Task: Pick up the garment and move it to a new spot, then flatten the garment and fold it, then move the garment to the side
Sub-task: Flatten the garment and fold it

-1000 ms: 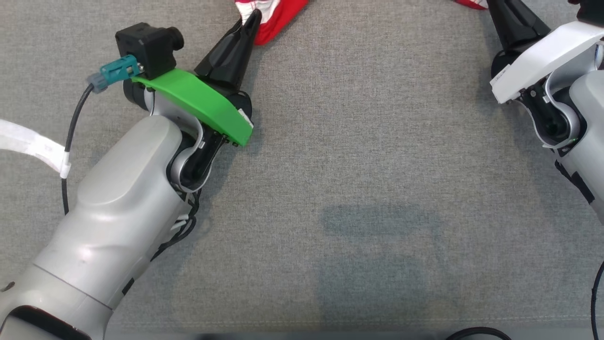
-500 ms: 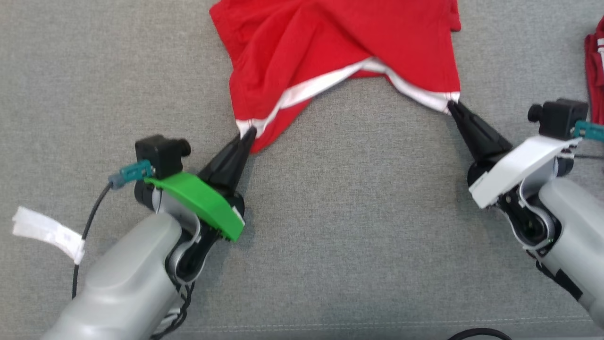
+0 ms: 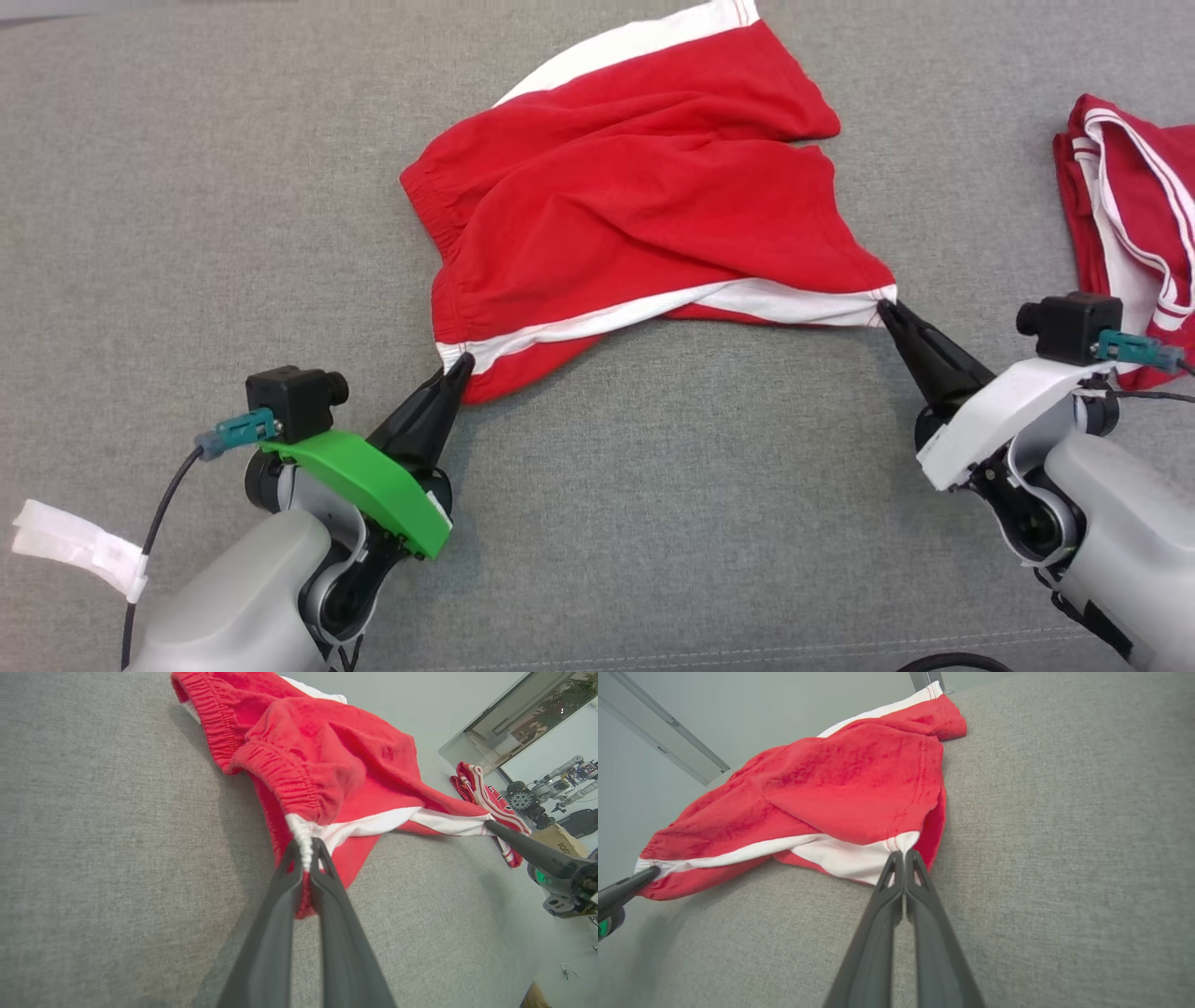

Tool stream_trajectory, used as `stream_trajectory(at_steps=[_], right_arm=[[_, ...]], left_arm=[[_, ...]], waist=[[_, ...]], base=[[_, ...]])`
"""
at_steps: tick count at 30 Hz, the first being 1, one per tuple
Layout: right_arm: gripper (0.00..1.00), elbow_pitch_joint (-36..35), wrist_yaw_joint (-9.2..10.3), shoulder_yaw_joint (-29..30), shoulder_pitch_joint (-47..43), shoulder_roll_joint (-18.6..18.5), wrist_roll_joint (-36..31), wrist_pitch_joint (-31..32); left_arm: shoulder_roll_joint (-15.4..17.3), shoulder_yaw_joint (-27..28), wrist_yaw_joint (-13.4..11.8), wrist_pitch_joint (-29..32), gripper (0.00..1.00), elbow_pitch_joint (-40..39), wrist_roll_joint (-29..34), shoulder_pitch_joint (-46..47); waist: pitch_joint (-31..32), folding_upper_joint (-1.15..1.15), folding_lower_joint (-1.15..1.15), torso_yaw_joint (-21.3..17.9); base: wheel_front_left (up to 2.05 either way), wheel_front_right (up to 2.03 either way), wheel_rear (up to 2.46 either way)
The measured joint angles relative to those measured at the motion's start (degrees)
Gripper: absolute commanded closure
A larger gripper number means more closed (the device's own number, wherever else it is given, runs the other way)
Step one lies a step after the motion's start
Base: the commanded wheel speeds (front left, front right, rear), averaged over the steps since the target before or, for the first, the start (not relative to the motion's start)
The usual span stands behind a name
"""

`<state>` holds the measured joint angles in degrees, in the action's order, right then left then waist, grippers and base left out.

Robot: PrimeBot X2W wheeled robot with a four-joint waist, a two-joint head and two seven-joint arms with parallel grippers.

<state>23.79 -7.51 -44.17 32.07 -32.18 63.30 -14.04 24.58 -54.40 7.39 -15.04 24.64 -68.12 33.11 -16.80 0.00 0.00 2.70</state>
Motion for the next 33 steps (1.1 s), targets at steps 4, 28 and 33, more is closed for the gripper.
stream_trajectory(at_steps=[4,28,33], right_arm=[[0.00,3.57,0.00,-0.83,0.30,2.44,-2.75,-0.43],[0.00,-14.48,-0.01,43.99,-28.61,17.92,-50.72,-1.02],[0.00,-15.80,0.00,47.84,-33.21,21.38,-57.14,-1.02]], left_arm=[[-0.91,0.45,0.00,0.00,0.00,2.67,-0.21,-1.30],[-14.99,51.04,-1.25,-0.09,0.00,-10.59,39.57,-32.17],[-17.93,51.56,-0.08,-0.09,0.00,-10.44,45.89,-34.82]], waist=[[1.84,0.00,0.00,-0.33],[9.20,0.00,0.00,-1.79],[10.64,0.00,0.00,-1.04]], base=[[0.00,0.00,0.00],[0.00,0.00,0.00],[0.00,0.00,0.00]])
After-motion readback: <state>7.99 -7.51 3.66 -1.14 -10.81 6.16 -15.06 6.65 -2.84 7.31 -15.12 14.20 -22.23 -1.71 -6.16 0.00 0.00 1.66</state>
